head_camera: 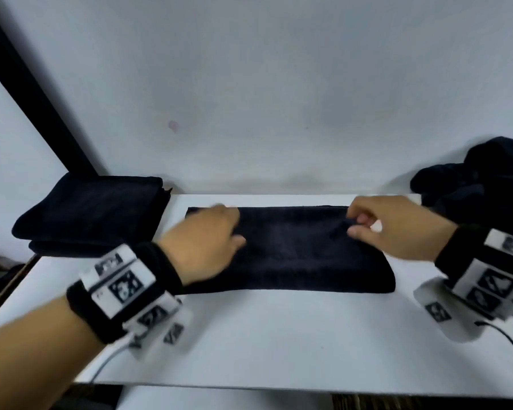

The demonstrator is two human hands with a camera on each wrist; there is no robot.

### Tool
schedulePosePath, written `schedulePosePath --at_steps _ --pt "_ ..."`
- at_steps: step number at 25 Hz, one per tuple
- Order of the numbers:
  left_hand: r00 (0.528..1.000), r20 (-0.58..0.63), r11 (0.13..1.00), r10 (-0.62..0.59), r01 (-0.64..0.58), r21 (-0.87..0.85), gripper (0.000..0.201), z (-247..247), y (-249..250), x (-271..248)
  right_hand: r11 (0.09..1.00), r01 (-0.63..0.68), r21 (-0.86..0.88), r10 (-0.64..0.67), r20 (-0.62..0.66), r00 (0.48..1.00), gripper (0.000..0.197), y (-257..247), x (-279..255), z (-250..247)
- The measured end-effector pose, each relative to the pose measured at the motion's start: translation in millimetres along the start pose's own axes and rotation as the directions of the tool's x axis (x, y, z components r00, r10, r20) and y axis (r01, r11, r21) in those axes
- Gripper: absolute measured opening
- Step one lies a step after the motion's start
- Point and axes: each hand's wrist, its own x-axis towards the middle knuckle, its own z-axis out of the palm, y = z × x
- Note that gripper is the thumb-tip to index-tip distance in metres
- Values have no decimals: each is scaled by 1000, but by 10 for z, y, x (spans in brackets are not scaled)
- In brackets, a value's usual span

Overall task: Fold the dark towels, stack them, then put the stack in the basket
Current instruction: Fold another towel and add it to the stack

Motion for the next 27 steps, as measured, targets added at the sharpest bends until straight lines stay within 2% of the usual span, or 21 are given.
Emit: schedulePosePath --at_steps 1,2,4,7,10,11,13,15,16,17,18,19,20,21,23,25,27 --pt "994 106 999 32 -28 -36 48 98 152 -134 994 104 -30 -101 80 992 37 -90 -87 72" --pt "971 237 1000 17 -13 -19 59 196 266 -237 986 158 -54 -146 177 973 49 -154 -156 165" --pt "921 384 997 -63 40 67 66 362 341 -304 976 158 -147 -110 291 951 62 -169 -186 295" --pt "887 460 995 -42 -4 100 66 417 260 -237 940 166 -299 -64 325 944 66 -202 -184 294" --pt "852 524 1000 8 -15 9 54 348 74 -49 893 235 -383 -75 389 918 67 -352 -234 187" --pt "854 519 999 17 -35 25 51 315 20 12 893 262 -367 -96 413 906 65 -408 -272 148" --pt "886 464 981 12 -101 166 49 240 -38 98 913 318 -255 -179 448 876 58 -504 -359 97" --pt "948 316 933 39 -147 328 53 198 6 54 939 345 -6 -298 489 820 48 -557 -465 112" --pt "975 197 918 106 -173 357 54 212 68 -65 933 331 141 -356 496 792 44 -587 -537 139" --pt "977 79 925 198 -213 314 52 258 145 -246 916 307 258 -397 474 786 42 -591 -605 171" --pt "960 29 934 279 -279 222 52 297 225 -457 903 303 304 -414 433 801 42 -564 -673 203" --pt "941 56 935 333 -338 104 59 324 282 -673 902 328 280 -420 395 817 47 -526 -738 226" --pt "929 168 942 330 -336 5 73 365 317 -862 908 362 212 -418 390 821 55 -502 -800 243" --pt "909 294 952 297 -306 -19 91 412 341 -1002 916 380 125 -397 415 819 66 -478 -871 268" --pt "900 332 951 283 -309 30 117 503 342 -1123 908 417 -29 -354 481 802 86 -511 -991 314" --pt "914 301 935 271 -325 145 119 641 306 -1140 856 494 -153 -382 456 804 97 -537 -1113 380" --pt "929 273 934 250 -306 183 100 709 326 -1166 803 547 -238 -442 377 814 99 -558 -1233 467"
